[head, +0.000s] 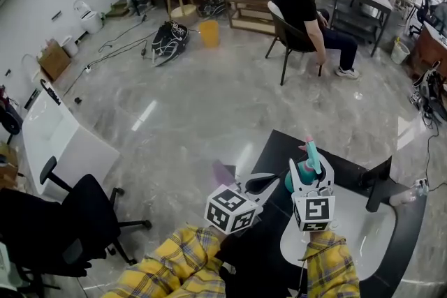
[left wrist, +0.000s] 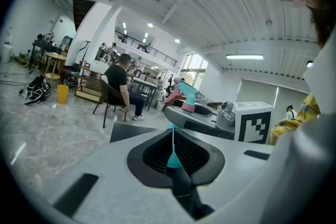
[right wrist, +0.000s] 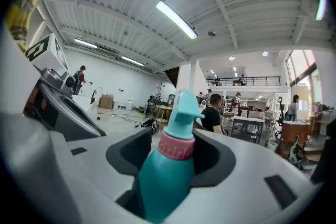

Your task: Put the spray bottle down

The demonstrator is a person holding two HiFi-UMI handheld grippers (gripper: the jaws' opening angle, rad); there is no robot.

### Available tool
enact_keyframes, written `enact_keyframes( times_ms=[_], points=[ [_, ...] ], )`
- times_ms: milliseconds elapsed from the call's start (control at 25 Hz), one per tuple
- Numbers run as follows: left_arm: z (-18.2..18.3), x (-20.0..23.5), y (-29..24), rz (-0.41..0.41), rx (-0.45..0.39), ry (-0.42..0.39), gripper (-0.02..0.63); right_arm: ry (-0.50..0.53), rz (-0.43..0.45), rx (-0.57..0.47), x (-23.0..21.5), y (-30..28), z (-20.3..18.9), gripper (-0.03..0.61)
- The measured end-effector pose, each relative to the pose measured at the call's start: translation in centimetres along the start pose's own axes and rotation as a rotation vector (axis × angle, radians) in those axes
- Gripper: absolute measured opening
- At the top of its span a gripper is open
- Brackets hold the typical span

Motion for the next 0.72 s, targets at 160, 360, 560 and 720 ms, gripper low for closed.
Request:
enact_keyframes(
  times_ms=[160, 360, 560, 720],
  points=[
    [-0.1, 0.3, -0.5, -0.001, 0.001, 0.004, 0.009, 0.003, -0.008, -0.018, 0.0, -0.4, -0.1, 0.213],
    [-0.5, 0.1, -1.3, -0.005, 0.009, 0.004, 0.009, -0.002, -0.007, -0.041, 0.0, -0.6, -0.2, 0.213],
    [-0.7, 0.1, -1.8, -0.011, 0.015, 0.001, 0.009, 0.002, -0.015, -0.046, 0.0, -0.9, -0.8, 0.213],
    [-1.3, 0.1, -2.0, -0.011, 0.041, -0.012, 0.009, 0.021, 0.002, -0.059, 0.4, -0.8, -0.9, 0.213]
  ],
)
Point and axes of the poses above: the fingertips, and each gripper's own axes: y backward along the fingers, x to its left, z out of its top, the point moved 1 cm from there along y, backward along the fingers, and after that the axes turned 15 degrees about -z, right-handed, at the moved point
